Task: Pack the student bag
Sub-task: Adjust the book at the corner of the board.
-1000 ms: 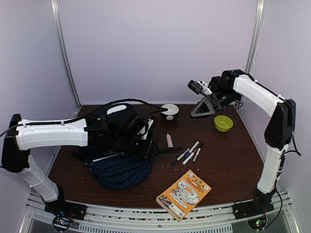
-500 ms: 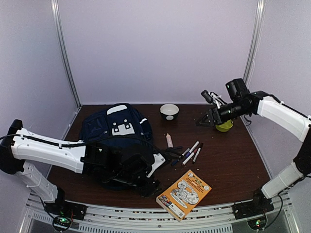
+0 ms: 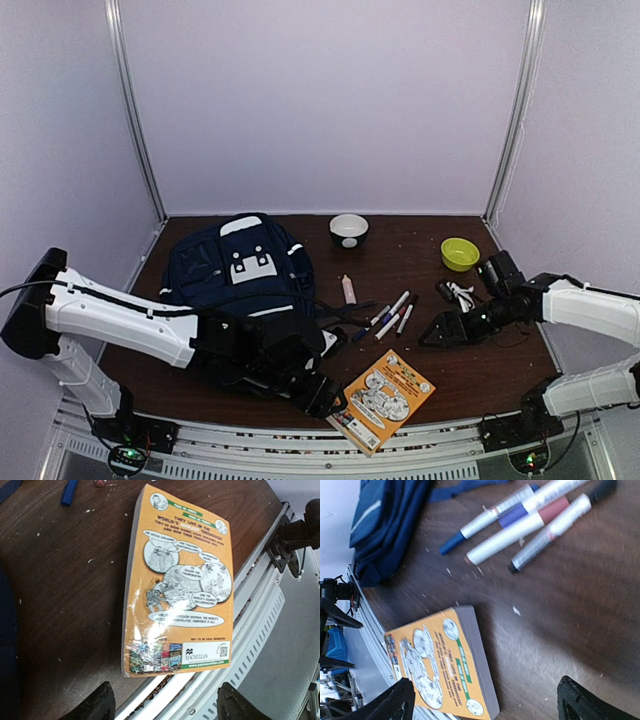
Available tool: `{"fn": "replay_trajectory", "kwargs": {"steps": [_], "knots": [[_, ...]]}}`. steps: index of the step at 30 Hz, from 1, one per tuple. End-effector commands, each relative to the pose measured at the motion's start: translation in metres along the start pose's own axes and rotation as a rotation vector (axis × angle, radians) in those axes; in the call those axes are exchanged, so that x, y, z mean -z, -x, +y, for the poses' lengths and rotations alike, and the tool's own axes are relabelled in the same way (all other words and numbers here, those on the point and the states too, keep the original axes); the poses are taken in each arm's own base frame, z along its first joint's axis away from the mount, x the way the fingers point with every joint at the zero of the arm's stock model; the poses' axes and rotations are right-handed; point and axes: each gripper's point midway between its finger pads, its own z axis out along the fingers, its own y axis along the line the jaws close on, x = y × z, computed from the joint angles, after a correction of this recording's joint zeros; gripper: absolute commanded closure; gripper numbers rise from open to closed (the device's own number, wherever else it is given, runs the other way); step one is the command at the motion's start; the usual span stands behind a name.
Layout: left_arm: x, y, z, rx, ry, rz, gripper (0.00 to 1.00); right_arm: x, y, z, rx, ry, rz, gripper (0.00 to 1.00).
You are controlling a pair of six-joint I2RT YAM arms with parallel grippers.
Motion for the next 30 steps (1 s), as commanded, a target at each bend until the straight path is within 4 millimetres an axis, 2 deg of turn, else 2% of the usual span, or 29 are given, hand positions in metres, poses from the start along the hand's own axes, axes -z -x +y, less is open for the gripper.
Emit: {"fn": "replay_trajectory", "kwargs": {"steps": [1, 5, 7, 9, 13, 16, 22, 26, 30], "knots": [[-0.013, 0.010, 0.010, 0.125, 0.020, -0.003, 0.28, -0.015, -0.038, 0.002, -0.203, 0.036, 0.074, 0.00], [-0.024, 0.019, 0.013, 0.126, 0.035, -0.003, 0.28, -0.024, -0.083, 0.008, -0.331, 0.025, 0.196, 0.01], [-0.030, 0.020, 0.018, 0.151, 0.038, 0.006, 0.29, -0.028, -0.100, 0.008, -0.318, 0.002, 0.232, 0.03], [-0.034, 0.020, 0.027, 0.192, 0.046, 0.012, 0.29, -0.031, -0.105, 0.002, -0.314, -0.038, 0.232, 0.07], [-0.045, 0.019, 0.040, 0.263, 0.036, 0.027, 0.30, -0.035, -0.102, -0.004, -0.319, -0.064, 0.219, 0.08], [-0.057, 0.016, 0.039, 0.276, -0.013, 0.059, 0.32, -0.039, -0.093, 0.004, -0.312, -0.009, 0.188, 0.09], [-0.078, 0.008, 0.024, 0.294, -0.125, 0.142, 0.40, -0.035, -0.046, 0.031, -0.237, 0.116, 0.041, 0.11], [-0.084, 0.000, 0.021, 0.317, -0.160, 0.180, 0.45, -0.031, -0.016, 0.047, -0.221, 0.177, -0.043, 0.12], [-0.082, -0.006, 0.023, 0.326, -0.159, 0.195, 0.48, -0.029, -0.005, 0.048, -0.180, 0.171, -0.062, 0.14]]}}
